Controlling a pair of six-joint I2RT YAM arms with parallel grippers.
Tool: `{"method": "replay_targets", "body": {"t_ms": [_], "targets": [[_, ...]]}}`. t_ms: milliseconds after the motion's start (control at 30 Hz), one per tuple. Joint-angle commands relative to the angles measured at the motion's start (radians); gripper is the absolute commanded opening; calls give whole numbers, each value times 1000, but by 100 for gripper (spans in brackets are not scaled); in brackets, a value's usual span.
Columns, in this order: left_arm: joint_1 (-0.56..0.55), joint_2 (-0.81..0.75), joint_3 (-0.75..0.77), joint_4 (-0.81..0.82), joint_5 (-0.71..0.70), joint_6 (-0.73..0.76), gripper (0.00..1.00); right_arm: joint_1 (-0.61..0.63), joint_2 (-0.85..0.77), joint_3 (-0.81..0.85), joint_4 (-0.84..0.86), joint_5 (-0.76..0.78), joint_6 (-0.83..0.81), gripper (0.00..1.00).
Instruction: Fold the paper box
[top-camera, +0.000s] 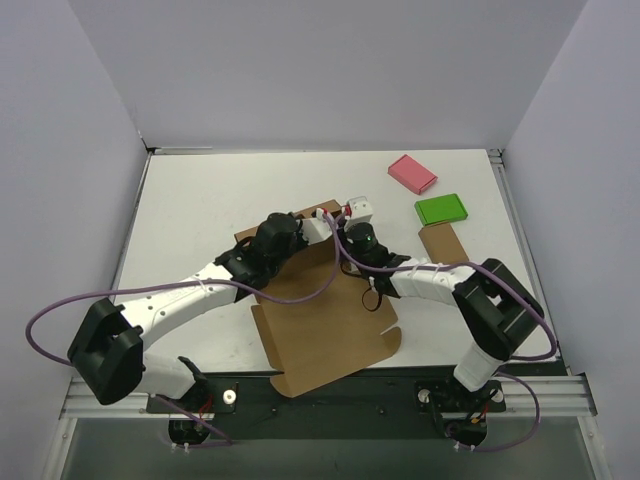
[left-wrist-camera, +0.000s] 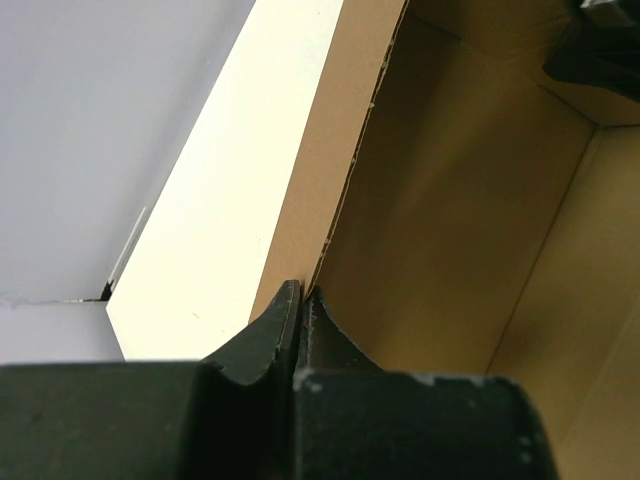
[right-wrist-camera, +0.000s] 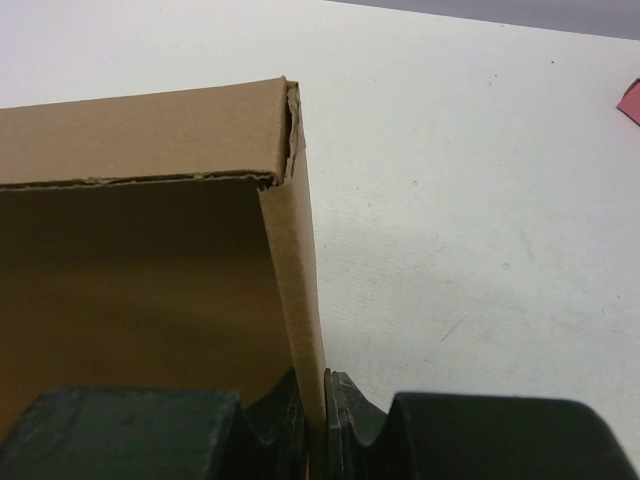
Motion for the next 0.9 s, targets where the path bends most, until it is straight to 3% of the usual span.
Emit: {"method": "replay_targets", "body": {"t_ms": [0, 567, 867], "targets": [[-11, 16, 19, -81, 79, -65, 0, -15, 49, 82, -23, 267, 40, 0], [-11, 25, 27, -86, 89, -75, 0, -9, 109, 124, -89, 520, 121, 0], [-11, 25, 25, -87, 92, -82, 0, -15, 118, 132, -117, 516, 210, 0]]}}
